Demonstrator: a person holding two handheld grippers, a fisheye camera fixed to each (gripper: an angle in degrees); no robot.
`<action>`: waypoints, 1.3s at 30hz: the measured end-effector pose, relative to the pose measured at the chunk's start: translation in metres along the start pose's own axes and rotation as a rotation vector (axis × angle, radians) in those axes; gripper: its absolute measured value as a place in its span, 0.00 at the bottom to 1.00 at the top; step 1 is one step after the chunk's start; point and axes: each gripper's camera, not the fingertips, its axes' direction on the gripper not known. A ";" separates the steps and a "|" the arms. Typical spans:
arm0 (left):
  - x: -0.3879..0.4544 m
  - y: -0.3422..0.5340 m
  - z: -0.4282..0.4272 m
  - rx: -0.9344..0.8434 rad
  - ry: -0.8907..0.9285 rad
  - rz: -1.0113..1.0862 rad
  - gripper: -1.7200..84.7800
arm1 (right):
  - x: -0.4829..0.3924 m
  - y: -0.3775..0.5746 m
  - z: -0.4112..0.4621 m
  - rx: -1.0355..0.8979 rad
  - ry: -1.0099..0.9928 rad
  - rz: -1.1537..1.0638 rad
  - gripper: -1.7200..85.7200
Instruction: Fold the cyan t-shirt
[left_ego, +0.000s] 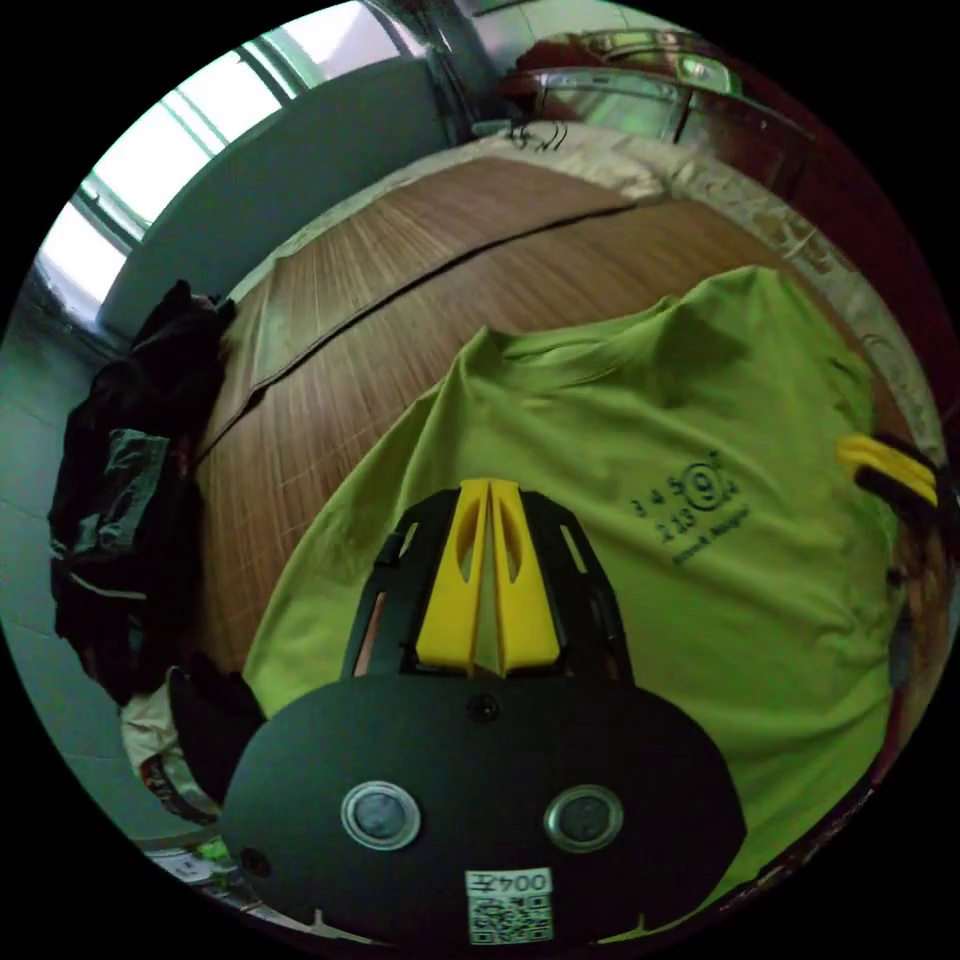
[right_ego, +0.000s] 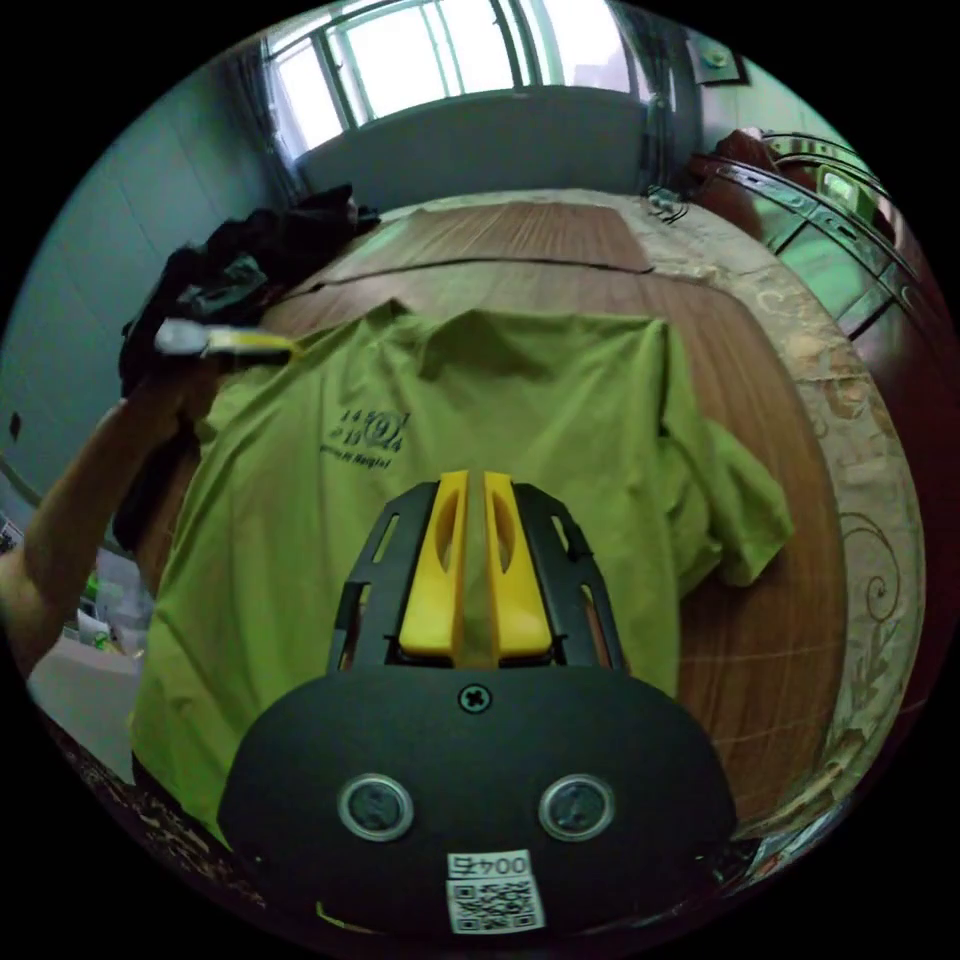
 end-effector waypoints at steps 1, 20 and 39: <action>0.008 0.018 -0.002 0.023 0.022 -0.022 0.03 | 0.012 -0.019 -0.004 -0.016 -0.006 0.007 0.10; 0.086 0.114 0.022 0.053 -0.062 -0.025 0.03 | -0.043 -0.116 -0.045 0.028 0.386 -0.344 0.01; 0.123 0.149 0.020 0.058 -0.089 -0.017 0.03 | -0.097 -0.179 -0.069 -0.131 0.061 -0.400 0.09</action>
